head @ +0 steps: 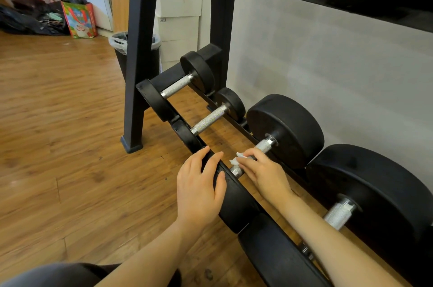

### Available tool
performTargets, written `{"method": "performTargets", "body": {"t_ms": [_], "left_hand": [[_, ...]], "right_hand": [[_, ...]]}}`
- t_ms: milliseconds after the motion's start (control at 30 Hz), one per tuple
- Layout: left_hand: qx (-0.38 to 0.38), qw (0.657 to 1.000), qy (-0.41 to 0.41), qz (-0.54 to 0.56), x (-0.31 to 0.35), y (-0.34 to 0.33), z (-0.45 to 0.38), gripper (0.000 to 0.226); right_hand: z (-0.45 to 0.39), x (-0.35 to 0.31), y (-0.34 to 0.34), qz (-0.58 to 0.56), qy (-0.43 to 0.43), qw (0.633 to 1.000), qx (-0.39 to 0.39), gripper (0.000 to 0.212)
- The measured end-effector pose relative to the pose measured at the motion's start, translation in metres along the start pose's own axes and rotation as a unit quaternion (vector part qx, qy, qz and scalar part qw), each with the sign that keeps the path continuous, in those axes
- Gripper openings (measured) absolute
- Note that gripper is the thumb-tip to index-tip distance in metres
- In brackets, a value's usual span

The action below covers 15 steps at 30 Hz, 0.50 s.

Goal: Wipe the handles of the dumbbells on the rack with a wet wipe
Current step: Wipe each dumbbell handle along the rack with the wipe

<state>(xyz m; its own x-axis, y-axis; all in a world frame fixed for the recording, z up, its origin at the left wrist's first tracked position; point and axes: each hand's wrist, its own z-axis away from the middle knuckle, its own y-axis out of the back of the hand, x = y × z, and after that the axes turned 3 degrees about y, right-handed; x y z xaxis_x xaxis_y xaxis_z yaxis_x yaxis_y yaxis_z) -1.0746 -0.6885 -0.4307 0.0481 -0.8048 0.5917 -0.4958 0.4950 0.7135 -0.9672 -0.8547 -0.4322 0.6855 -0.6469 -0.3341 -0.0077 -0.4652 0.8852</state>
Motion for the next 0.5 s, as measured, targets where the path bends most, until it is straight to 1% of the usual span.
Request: {"method": "performTargets", "body": {"t_ms": [33,67,167,267,333,433,500], "left_hand": [[0.001,1.0,0.0,0.001,0.0,0.0,0.0,0.048],[0.002,1.0,0.0,0.002,0.0,0.0,0.0,0.048],[0.004,1.0,-0.003,0.006,0.0,0.0,0.0,0.047],[0.003,1.0,-0.002,0.006,0.0,-0.001,0.0,0.047],[0.004,1.0,-0.002,0.005,-0.001,-0.001,0.0,0.047],[0.005,1.0,-0.002,0.002,-0.001,-0.001,0.0,0.047],[0.007,1.0,-0.001,0.003,-0.001,-0.001,0.0,0.046]], "right_hand": [[0.003,-0.002,-0.004,-0.016,-0.011,1.0,0.012,0.045],[0.006,-0.004,-0.006,-0.039,-0.018,0.999,0.023,0.041],[0.008,-0.005,-0.011,-0.048,0.004,0.997,0.064,0.026],[0.007,0.001,-0.011,-0.046,-0.014,0.993,0.111,0.023],[0.009,-0.001,-0.013,-0.03,-0.001,0.993,0.118,0.025],[0.016,-0.001,-0.018,-0.02,0.026,0.995,0.096,0.03],[0.015,0.004,-0.018,-0.024,0.009,0.993,0.112,0.029]]}}
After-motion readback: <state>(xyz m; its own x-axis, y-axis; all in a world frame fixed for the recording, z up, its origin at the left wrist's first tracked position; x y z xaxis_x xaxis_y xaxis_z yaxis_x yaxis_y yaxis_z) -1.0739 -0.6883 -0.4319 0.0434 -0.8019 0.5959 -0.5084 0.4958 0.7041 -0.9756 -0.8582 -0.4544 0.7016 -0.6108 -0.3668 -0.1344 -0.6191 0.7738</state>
